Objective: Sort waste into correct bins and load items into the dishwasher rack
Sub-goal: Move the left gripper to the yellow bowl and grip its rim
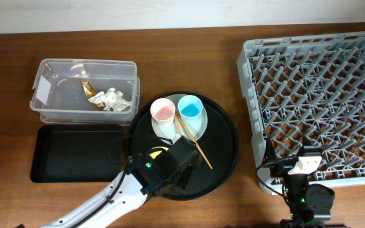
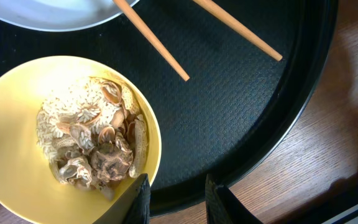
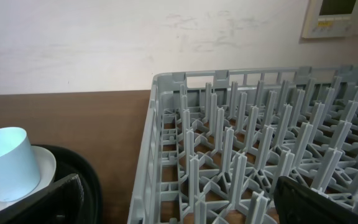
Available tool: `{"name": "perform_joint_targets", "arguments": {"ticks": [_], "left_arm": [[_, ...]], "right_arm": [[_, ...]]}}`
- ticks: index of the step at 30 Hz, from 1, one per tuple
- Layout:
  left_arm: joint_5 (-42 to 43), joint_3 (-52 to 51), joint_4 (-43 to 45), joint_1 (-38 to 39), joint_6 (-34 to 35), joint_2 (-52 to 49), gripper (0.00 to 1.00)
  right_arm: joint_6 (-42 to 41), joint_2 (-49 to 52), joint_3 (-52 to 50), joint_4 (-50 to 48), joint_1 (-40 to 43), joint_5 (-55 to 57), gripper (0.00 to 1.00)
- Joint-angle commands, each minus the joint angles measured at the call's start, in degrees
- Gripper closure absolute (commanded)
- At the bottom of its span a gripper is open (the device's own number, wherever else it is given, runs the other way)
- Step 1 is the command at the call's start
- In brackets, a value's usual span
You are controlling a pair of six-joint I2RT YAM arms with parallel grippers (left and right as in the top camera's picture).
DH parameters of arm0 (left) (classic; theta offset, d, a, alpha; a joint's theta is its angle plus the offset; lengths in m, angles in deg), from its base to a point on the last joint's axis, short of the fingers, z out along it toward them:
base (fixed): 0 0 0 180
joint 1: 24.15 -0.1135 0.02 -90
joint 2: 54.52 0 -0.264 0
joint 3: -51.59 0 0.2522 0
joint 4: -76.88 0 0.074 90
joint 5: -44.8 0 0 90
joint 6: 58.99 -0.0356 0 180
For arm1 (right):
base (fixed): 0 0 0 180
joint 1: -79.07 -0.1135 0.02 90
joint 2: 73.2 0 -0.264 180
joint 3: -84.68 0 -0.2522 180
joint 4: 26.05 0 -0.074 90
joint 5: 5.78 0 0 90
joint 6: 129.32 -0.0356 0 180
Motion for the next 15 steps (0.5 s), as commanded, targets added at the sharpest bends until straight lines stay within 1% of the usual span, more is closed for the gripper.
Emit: {"name": "perform_joint_targets", "arguments": {"ticks": [1,9,15], "left_arm": [[-1.03,-0.61,0.33,0.33,0.74,-0.13,0.71],[-0.98,-1.09,0.72,0.33,0.76,-0.13,0.7],[-0.79,-3.93,3.56,0.33,0.79,-0.35,0.7]], "right_arm": [[-0.02,-0.28,-0.31,0.24,-0.35,0.28,0.01],[-0.02,-0.28,-0.31,0.22,-0.35,0.26,0.02],[-0.02,-0.28,-0.31,0.22,-0.35,0.28,0.01]]}}
